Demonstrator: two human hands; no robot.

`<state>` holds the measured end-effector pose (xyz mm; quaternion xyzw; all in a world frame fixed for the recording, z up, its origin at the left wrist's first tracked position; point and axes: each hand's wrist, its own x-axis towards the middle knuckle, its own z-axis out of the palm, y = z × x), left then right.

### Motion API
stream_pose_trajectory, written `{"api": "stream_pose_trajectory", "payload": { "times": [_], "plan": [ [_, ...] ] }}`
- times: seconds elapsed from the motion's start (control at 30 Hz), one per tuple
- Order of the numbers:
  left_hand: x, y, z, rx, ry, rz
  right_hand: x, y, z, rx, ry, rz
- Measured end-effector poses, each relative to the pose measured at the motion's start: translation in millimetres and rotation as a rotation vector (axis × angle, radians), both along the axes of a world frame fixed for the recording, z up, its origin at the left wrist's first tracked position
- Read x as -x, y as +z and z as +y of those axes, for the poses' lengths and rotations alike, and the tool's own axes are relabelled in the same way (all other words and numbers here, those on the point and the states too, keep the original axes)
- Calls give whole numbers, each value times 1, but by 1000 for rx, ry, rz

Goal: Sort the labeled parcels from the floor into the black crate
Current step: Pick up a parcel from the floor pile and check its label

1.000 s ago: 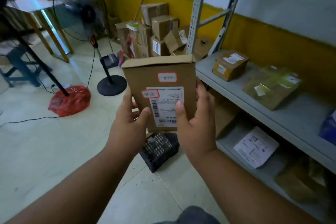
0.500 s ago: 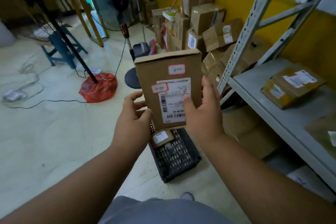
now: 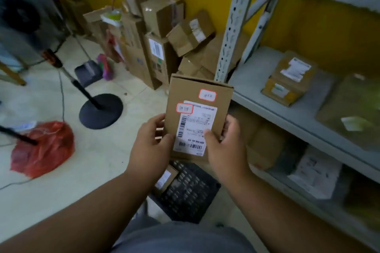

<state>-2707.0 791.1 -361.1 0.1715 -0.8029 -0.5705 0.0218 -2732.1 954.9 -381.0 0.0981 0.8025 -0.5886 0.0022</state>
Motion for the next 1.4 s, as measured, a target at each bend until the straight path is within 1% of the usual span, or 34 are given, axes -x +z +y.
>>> {"api": "stream_pose_trajectory", "payload": {
  "times": [0.1, 0.17, 0.3, 0.43, 0.53, 0.6, 0.7, 0.77, 0.9, 0.97, 1.03, 1.1, 1.17, 1.27, 1.33, 1.4],
  "plan": [
    [41, -15, -34, 22, -247, -60, 16, -16, -27, 7, -204, -46],
    [62, -31, -57, 31, -341, -109, 19, -33, -48, -28, -326, -74],
    [94, -75, -88, 47, -432, -139, 25, -71, -79, -32, -452, -192],
    [108, -135, -92, 23, -471, -240, 32, -123, -86, -80, -482, -284],
    [103, -210, -92, 86, -543, -310, 28, -197, -94, -127, -474, -370],
    [97, -273, -95, 110, -558, -380, 22, -263, -104, -122, -459, -455],
    [76, -382, -104, 75, -486, -511, 1, -372, -123, -71, -466, -612],
    [65, -452, -111, 97, -476, -571, -17, -441, -134, -79, -474, -669],
    [54, -582, -124, 228, -660, -633, -46, -566, -150, -106, -487, -754],
    [50, -640, -128, 302, -734, -698, -55, -616, -154, -163, -444, -767],
    [49, -685, -129, 384, -838, -759, -61, -658, -156, -174, -425, -772],
    [54, -716, -129, 477, -919, -788, -63, -690, -155, -162, -443, -805],
    [61, -741, -128, 542, -979, -779, -62, -715, -152, -85, -491, -852],
    [70, -762, -121, 617, -1109, -774, -56, -739, -147, -19, -539, -885],
    [74, -771, -116, 654, -1185, -795, -53, -749, -143, -43, -505, -882],
    [78, -777, -116, 696, -1213, -792, -49, -756, -143, -36, -454, -887]
  ]
}}
